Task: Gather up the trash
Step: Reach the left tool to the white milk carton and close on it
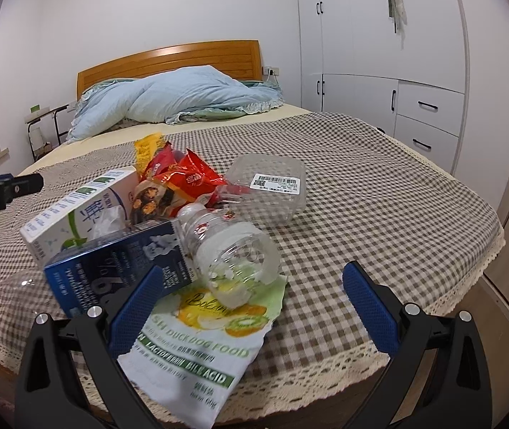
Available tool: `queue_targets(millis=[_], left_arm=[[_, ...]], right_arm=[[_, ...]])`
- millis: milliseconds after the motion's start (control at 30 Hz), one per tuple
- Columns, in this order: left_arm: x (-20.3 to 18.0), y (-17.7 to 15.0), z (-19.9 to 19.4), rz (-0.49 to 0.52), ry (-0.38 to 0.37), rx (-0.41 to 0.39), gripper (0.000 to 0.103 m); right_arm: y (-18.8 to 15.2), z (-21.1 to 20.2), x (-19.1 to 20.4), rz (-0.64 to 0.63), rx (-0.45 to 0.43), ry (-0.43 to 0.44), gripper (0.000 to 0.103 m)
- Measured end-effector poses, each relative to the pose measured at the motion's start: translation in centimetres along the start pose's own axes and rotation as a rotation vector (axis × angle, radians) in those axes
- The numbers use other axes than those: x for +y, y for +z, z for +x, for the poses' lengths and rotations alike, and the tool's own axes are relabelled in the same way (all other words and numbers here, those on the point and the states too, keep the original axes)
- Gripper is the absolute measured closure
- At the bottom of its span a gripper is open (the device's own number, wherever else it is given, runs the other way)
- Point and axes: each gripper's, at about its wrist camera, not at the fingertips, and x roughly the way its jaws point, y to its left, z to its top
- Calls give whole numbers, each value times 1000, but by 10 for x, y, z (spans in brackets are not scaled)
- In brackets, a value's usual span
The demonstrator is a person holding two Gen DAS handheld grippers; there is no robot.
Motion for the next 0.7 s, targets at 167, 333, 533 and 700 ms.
queue_targets(millis=[167,333,533,700], left_arm=[[7,10,25,1,0,69,7],[8,12,49,9,-29,164,7],[1,8,78,49,-22,283,7],[-1,4,93,56,-6,347,7]], right_arm=[[0,9,-4,-2,-1,4,6],[-1,15,-7,-6,-16,9,6],[-2,18,-11,0,-23,19,6],[-3,21,-12,-6,-24,19,6]])
